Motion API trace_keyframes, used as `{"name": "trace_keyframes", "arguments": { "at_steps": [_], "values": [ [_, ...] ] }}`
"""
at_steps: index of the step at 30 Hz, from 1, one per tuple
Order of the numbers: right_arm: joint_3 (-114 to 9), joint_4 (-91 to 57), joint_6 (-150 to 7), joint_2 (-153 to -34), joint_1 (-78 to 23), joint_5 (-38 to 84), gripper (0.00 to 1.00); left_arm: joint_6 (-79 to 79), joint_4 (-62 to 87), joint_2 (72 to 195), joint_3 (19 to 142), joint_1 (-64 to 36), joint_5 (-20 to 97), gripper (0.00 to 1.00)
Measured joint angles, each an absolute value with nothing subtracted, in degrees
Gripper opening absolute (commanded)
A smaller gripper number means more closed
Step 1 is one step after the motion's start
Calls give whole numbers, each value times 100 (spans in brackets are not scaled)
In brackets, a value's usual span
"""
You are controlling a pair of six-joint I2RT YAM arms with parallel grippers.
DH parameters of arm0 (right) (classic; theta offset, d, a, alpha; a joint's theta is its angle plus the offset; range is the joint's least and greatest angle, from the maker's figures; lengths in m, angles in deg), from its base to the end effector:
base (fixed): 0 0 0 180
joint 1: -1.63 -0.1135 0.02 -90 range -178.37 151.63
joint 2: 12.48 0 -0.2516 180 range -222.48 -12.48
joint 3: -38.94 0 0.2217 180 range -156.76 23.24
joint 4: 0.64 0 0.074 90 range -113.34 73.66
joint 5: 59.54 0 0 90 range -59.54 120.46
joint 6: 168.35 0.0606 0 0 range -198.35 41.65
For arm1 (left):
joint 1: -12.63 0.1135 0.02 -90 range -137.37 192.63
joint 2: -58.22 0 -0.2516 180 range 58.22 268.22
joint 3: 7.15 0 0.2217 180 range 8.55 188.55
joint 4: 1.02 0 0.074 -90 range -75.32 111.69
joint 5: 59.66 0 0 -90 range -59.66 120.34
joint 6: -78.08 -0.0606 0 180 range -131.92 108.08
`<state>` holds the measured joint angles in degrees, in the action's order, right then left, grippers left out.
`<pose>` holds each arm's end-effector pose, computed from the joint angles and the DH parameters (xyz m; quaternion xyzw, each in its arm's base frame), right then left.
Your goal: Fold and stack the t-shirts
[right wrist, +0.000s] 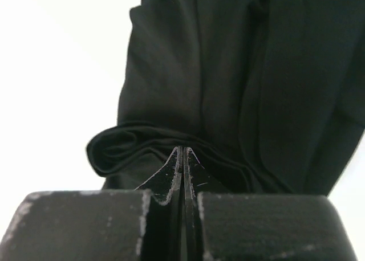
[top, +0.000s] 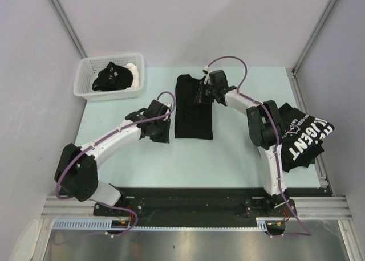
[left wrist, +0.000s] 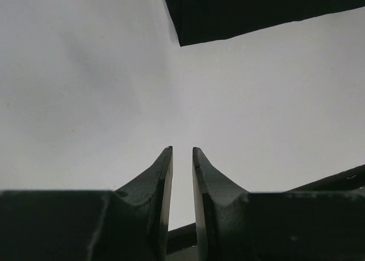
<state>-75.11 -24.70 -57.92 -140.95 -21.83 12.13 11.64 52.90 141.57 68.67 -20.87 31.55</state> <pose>0.4458 0.2142 0.1734 -0.0927 0.8870 0.2934 0.3444 0.2286 -0.1528 0.2161 0.0865 0.9652 -0.1268 0.2117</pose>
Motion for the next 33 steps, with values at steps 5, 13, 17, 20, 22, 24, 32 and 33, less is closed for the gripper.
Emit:
{"name": "trace_keyframes", "arguments": {
  "at_steps": [5, 13, 17, 20, 22, 24, 32, 33],
  "values": [
    [-7080, -2604, -5921, -13867, -2174, 1423, 22, 1196, 5255, 14155, 6808, -2093, 3160, 34],
    [-6328, -3323, -6142, -12119, -2174, 2018, 25, 1201, 4737, 14407, 6793, -2100, 3238, 40],
    [-6073, -3601, -6170, -11153, -2174, 2236, 25, 1198, 4501, 15018, 6915, -2100, 3339, 40],
    [-5894, -3804, -6212, -10766, -2174, 2365, 25, 1196, 4331, 15453, 7066, -2100, 3393, 40],
    [-5723, -3963, -6251, -10637, -2174, 2422, 25, 1188, 4252, 15644, 7175, -2100, 3407, 40],
    [-5583, -4138, -6304, -10584, -2174, 2483, 25, 1157, 4195, 15818, 7317, -2098, 3422, 40],
    [-5323, -4538, -6502, -10578, -2017, 2518, 25, 1065, 4060, 16251, 7774, -2056, 3422, 40],
    [-5323, -4536, -6509, -10578, -1986, 2512, 25, 1054, 4051, 16273, 7792, -2052, 3420, 40]
  ]
}}
